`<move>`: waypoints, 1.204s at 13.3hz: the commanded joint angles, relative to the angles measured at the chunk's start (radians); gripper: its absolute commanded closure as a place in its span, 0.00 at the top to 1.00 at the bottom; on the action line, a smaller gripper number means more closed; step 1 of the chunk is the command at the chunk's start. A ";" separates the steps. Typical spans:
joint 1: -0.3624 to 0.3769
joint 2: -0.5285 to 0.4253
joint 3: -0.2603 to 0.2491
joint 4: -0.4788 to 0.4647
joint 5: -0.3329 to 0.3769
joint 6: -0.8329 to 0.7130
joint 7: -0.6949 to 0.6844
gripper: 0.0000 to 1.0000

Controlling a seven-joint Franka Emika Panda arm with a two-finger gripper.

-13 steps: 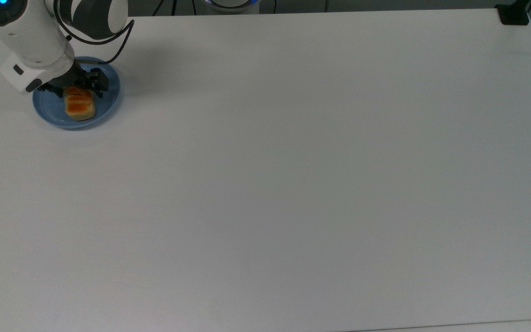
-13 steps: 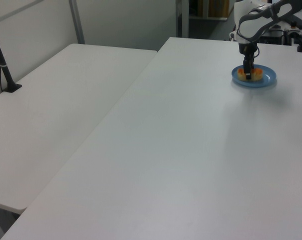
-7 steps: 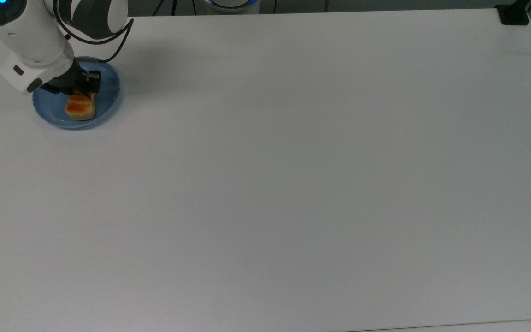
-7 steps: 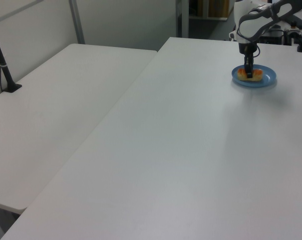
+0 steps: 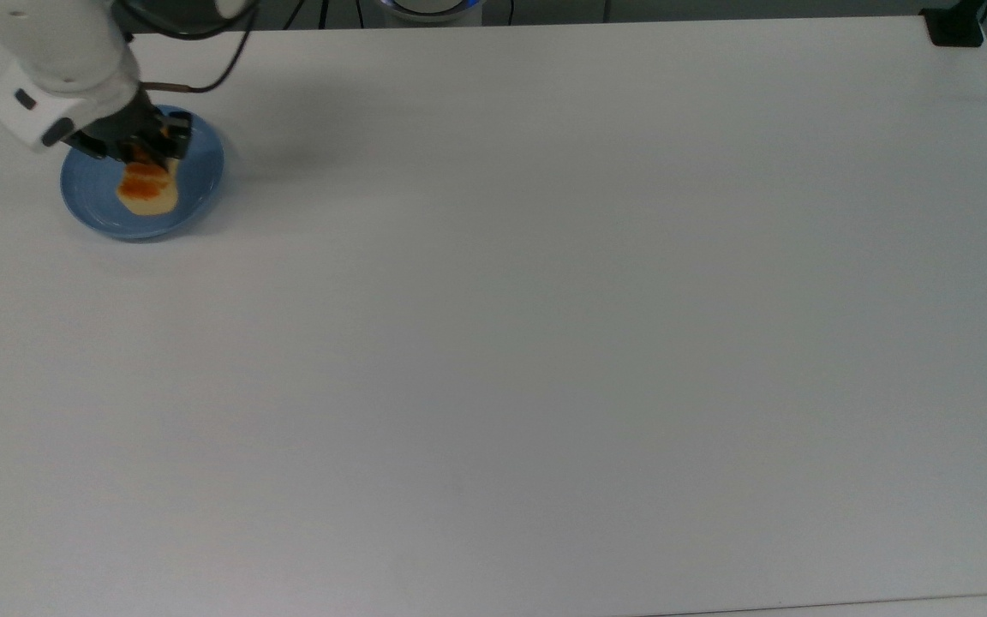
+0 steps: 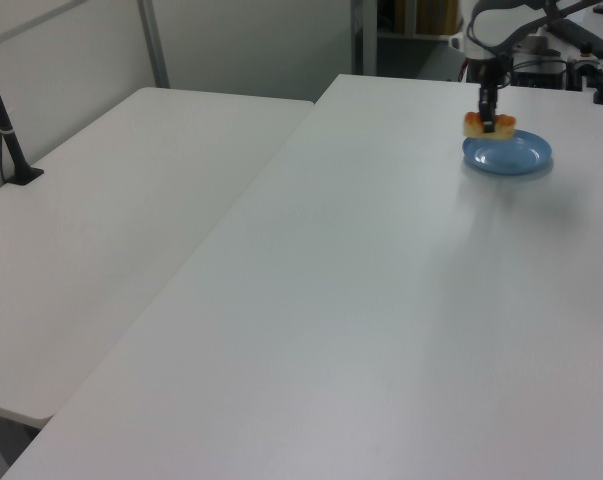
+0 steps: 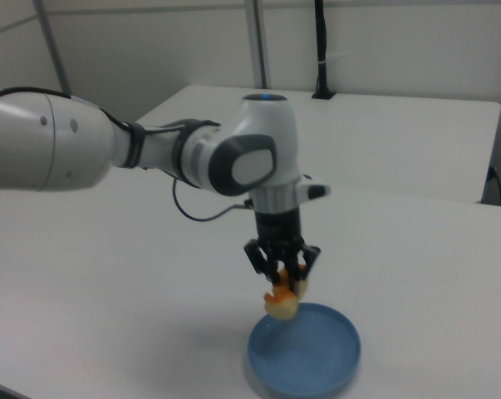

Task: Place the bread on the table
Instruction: 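Lift the bread roll off the plate and carry it across the table, then lower the bread onto the table, open the gripper and lift away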

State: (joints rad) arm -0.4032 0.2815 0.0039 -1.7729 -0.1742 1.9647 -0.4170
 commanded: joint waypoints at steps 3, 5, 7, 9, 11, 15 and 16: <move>0.257 -0.012 -0.002 -0.010 0.001 -0.010 0.323 0.32; 0.318 -0.002 0.004 -0.010 0.002 -0.010 0.412 0.32; 0.404 0.025 0.013 -0.010 0.019 0.043 0.522 0.36; 0.455 0.071 0.013 -0.008 0.019 0.104 0.595 0.36; 0.464 0.102 0.013 -0.008 0.019 0.160 0.624 0.46; 0.488 0.108 0.013 -0.008 0.018 0.154 0.633 1.00; 0.488 0.101 0.011 -0.005 0.016 0.151 0.633 1.00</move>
State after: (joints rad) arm 0.0683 0.4031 0.0271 -1.7803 -0.1667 2.1123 0.2038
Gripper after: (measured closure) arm 0.295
